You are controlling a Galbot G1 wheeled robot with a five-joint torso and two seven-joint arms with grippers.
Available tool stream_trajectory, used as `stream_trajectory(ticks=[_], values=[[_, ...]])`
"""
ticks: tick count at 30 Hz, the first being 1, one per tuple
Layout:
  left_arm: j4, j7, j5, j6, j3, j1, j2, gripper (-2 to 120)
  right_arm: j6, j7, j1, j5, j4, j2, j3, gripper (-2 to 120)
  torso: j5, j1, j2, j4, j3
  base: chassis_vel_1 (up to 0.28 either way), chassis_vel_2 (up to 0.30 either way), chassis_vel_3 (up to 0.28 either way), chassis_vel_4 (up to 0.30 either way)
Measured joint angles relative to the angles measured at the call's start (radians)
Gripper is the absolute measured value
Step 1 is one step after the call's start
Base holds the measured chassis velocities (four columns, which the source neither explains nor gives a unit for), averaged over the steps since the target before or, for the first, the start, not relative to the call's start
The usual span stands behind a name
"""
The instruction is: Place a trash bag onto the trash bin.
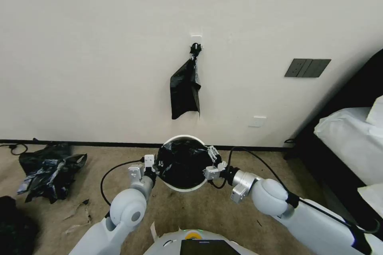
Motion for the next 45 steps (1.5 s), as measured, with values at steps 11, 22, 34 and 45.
stream_trajectory(ticks=[11, 22, 34, 45], values=[[-0.023, 0.0, 0.0, 0.001, 0.005, 0.029, -0.006, 1, 0.105, 0.027, 0.043, -0.314, -0.07, 0.041, -0.023, 52, 0.0, 0.0, 0.0, 0.0, 0.0, 0.0, 0.0, 0.0, 0.0], [-0.024, 0.008, -0.002, 0.001, 0.013, 0.034, -0.009, 1, 0.158, 0.05, 0.032, -0.306, -0.078, 0.036, -0.005, 12, 0.0, 0.0, 0.0, 0.0, 0.0, 0.0, 0.0, 0.0, 0.0], [0.005, 0.18, 0.186, -0.024, 0.007, 0.071, 0.025, 1, 0.112, 0.061, 0.026, 0.422, 0.009, 0.011, 0.025, 0, -0.0001, 0.0, 0.0, 0.0, 0.0, 0.0, 0.0, 0.0, 0.0], [0.008, 0.368, 0.454, -0.142, 0.002, 0.134, 0.055, 1, -0.026, 0.123, 0.124, 0.842, -0.032, -0.008, 0.033, 0, 0.0001, 0.0, 0.0, 0.0, 0.0, 0.0, 0.0, 0.0, 0.0]])
